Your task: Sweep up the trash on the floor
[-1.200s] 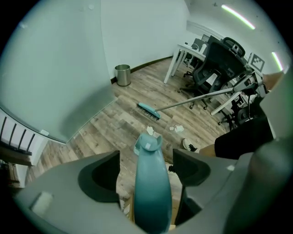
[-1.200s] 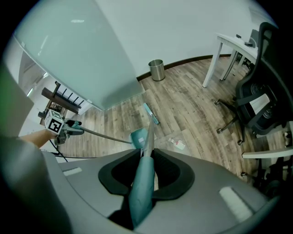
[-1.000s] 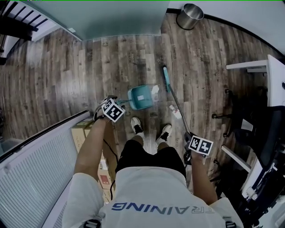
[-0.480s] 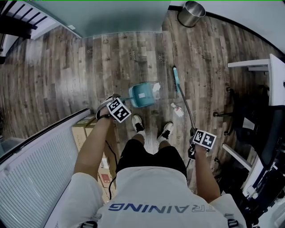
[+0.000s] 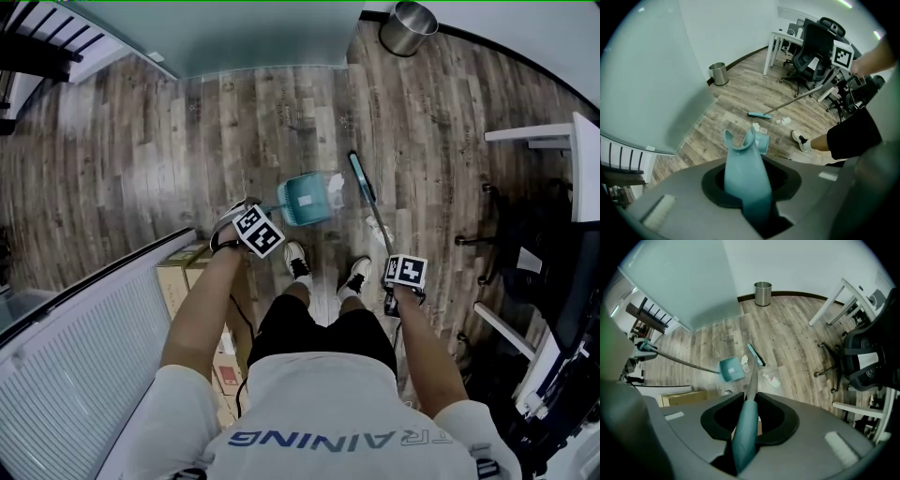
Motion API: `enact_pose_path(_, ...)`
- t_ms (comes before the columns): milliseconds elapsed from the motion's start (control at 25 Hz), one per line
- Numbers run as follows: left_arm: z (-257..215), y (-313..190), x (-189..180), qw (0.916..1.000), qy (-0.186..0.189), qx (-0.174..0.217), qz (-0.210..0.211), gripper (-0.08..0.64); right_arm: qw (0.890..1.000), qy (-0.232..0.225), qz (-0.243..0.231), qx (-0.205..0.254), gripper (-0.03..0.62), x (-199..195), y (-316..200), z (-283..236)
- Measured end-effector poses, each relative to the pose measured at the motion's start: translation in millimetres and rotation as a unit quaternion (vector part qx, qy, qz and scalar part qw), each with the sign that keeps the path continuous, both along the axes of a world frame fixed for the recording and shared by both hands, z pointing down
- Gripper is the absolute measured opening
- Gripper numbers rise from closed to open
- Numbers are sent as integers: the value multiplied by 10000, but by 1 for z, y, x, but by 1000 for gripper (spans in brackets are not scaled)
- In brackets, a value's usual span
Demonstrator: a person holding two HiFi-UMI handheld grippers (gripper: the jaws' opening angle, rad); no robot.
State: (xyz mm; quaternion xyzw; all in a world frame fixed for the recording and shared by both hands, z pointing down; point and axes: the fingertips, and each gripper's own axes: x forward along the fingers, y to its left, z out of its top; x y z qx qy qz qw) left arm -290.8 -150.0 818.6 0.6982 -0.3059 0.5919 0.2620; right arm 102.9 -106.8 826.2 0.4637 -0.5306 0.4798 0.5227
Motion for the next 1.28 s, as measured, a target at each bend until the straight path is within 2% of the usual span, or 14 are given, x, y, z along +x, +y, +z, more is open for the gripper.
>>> enact_pose_path(200, 1, -3, 2, 10000, -24, -6, 0, 104, 9975, -64, -687, -120, 109, -29, 15, -3)
enact_pose_path(400, 1, -1, 4, 10000, -11, 9, 25, 101, 9857, -386, -1617, -274, 109, -58, 25, -14)
enact_pose_path(640, 0, 0, 0, 10000, -21, 30, 20, 101, 9756, -945, -1943, -396, 109, -110, 51, -29)
enact_pose_path(800, 1, -2, 2, 10000, -28, 24, 27, 101, 9737, -1139, -1912, -480, 109, -125, 69, -36)
enact_pose_path(960, 1, 0, 1, 10000, -37, 17, 35, 100, 9771, -1199, -1702, -443, 109, -112, 70, -40)
enact_pose_path(1160, 2, 0, 0, 10000, -41, 16, 27, 100, 9856, -1157, -1197, -307, 109, -62, 65, -44)
enact_pose_path(1280, 1, 3, 4, 10000, -17, -13, 7, 103, 9946, -856, -555, -185, 109, -12, 62, -43)
